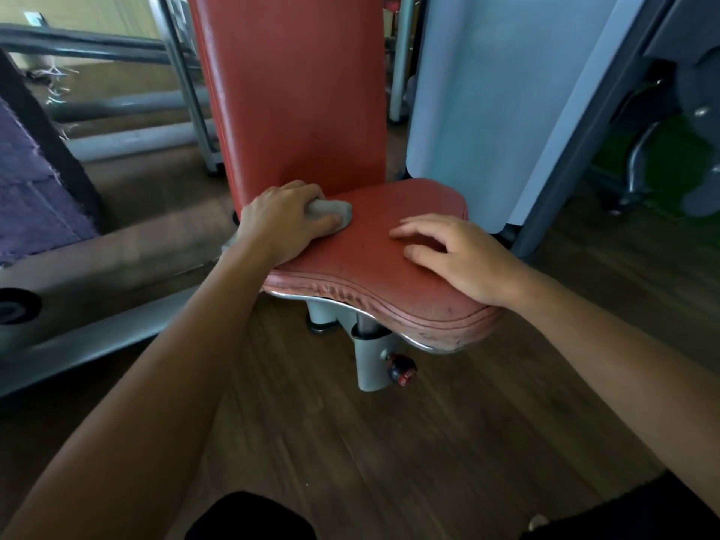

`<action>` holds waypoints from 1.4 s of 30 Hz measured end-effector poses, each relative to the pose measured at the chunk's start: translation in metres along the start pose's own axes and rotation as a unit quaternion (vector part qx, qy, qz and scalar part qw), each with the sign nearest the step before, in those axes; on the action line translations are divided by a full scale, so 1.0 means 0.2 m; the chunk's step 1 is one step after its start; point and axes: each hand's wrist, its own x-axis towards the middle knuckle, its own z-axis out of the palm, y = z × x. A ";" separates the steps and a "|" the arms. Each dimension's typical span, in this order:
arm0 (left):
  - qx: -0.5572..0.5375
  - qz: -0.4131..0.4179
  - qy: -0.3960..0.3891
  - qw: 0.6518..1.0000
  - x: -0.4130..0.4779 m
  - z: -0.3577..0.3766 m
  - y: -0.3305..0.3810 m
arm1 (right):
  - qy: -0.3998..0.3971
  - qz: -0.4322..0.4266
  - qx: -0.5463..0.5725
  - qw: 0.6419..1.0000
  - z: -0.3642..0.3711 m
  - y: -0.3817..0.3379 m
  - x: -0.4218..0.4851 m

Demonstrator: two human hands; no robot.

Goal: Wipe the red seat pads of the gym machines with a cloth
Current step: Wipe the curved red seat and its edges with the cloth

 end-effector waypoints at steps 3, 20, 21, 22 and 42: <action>-0.003 0.013 -0.010 1.000 -0.02 -0.03 0.01 | 0.015 -0.007 0.013 1.000 0.01 0.01 0.00; -0.285 -0.021 0.331 0.899 -0.95 0.50 0.72 | 0.018 0.001 0.036 0.999 0.02 0.00 0.01; -0.286 -0.020 0.338 0.897 -0.95 0.51 0.72 | 0.016 0.002 0.039 0.999 0.02 0.00 0.01; -0.293 -0.024 0.342 0.892 -0.95 0.51 0.72 | 0.014 0.002 0.042 0.999 0.02 0.00 0.01; -0.329 -0.079 0.345 0.875 -0.92 0.44 0.71 | 0.006 -0.004 0.019 1.000 0.02 -0.01 -0.01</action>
